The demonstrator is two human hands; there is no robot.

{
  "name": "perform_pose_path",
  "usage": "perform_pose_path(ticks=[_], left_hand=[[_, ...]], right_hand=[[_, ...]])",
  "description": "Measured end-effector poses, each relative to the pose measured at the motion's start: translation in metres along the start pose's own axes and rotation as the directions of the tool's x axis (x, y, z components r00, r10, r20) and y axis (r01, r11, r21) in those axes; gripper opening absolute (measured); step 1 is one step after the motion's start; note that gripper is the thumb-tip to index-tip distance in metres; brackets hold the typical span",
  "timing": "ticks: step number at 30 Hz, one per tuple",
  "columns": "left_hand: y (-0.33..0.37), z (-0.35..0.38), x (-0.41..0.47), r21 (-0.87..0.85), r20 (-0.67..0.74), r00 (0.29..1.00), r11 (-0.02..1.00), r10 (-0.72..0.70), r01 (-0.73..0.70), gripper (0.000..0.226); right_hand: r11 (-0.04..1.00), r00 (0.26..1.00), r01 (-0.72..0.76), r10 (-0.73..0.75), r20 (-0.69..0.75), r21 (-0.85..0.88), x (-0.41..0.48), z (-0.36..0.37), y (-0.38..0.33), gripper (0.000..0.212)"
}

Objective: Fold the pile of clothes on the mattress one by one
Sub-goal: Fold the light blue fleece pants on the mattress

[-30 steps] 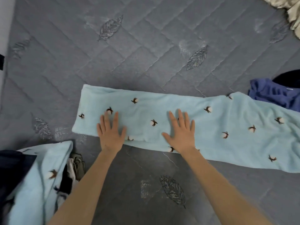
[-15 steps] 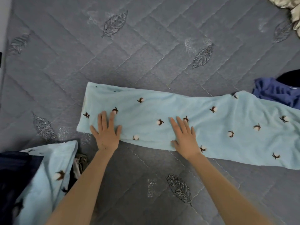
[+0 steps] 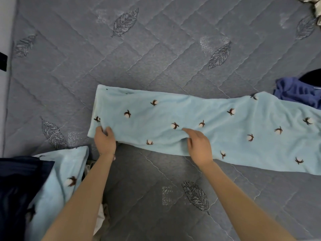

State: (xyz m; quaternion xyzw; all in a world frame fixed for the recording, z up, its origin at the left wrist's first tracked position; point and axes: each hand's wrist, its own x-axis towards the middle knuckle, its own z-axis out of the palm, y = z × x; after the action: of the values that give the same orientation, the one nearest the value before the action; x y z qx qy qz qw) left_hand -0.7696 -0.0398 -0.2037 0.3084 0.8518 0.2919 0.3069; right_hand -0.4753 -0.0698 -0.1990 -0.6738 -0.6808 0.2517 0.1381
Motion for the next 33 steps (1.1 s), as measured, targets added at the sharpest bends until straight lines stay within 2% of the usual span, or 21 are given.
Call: perform_pose_path(ticks=[3,6,8,10,12,14,16,18,20,23,26,29,33], left_hand=[[0.008,-0.007,-0.004,-0.054,0.003,0.995,0.993,0.101,-0.101,0.006],[0.018,-0.016,0.002,-0.093,-0.062,0.981,0.978,0.182,-0.187,0.004],[0.024,-0.022,0.011,-0.065,-0.134,0.961,0.965,0.244,-0.254,0.003],[0.026,-0.026,0.021,0.017,-0.225,0.922,0.947,0.316,-0.321,0.014],[0.026,-0.028,0.026,0.067,-0.300,0.889,0.937,0.347,-0.343,0.020],[0.020,-0.026,0.028,0.132,-0.313,0.885,0.939,0.344,-0.318,0.023],[0.007,-0.019,0.029,0.323,-0.250,0.921,0.923,0.298,-0.211,0.036],[-0.004,-0.013,0.025,0.510,-0.124,0.967,0.851,0.221,-0.129,0.057],[-0.008,-0.007,0.017,0.579,0.028,0.967,0.784,0.252,-0.222,0.064],[0.001,0.008,-0.004,0.588,0.280,0.858,0.630,0.430,-0.508,0.057],[0.022,0.036,-0.032,0.559,0.491,0.754,0.506,0.436,-0.657,0.061],[0.045,0.066,-0.061,0.524,0.582,0.686,0.444,0.436,-0.727,0.063],[0.071,0.107,-0.097,0.481,0.625,0.627,0.403,0.465,-0.779,0.065]], right_hand=[[1.000,1.000,0.012,-0.012,-0.022,-0.005,-0.001,-0.002,-0.007,0.034],[1.000,1.000,0.012,-0.012,-0.025,-0.007,-0.004,-0.002,-0.009,0.040],[0.999,0.998,0.037,-0.036,-0.046,0.005,-0.007,-0.001,-0.009,0.040],[0.997,0.996,0.077,-0.077,-0.045,0.004,-0.011,0.003,-0.010,0.038],[0.997,0.998,0.066,-0.065,0.010,-0.040,-0.016,0.009,-0.011,0.040],[0.996,0.990,0.009,0.004,0.138,-0.089,-0.018,0.012,-0.014,0.051],[0.986,0.941,-0.018,0.072,0.330,-0.163,-0.019,0.015,-0.016,0.071],[0.970,0.889,0.012,0.101,0.447,-0.241,-0.020,0.017,-0.015,0.091],[0.968,0.884,-0.005,0.123,0.451,-0.253,-0.020,0.014,-0.014,0.098],[0.967,0.922,-0.093,0.173,0.346,-0.236,-0.017,0.003,-0.013,0.086],[0.940,0.919,-0.199,0.277,0.281,-0.277,-0.013,-0.016,-0.001,0.069],[0.921,0.909,-0.283,0.346,0.231,-0.267,-0.012,-0.041,0.023,0.066],[0.911,0.917,-0.348,0.380,0.124,-0.221,-0.018,-0.077,0.063,0.068]])
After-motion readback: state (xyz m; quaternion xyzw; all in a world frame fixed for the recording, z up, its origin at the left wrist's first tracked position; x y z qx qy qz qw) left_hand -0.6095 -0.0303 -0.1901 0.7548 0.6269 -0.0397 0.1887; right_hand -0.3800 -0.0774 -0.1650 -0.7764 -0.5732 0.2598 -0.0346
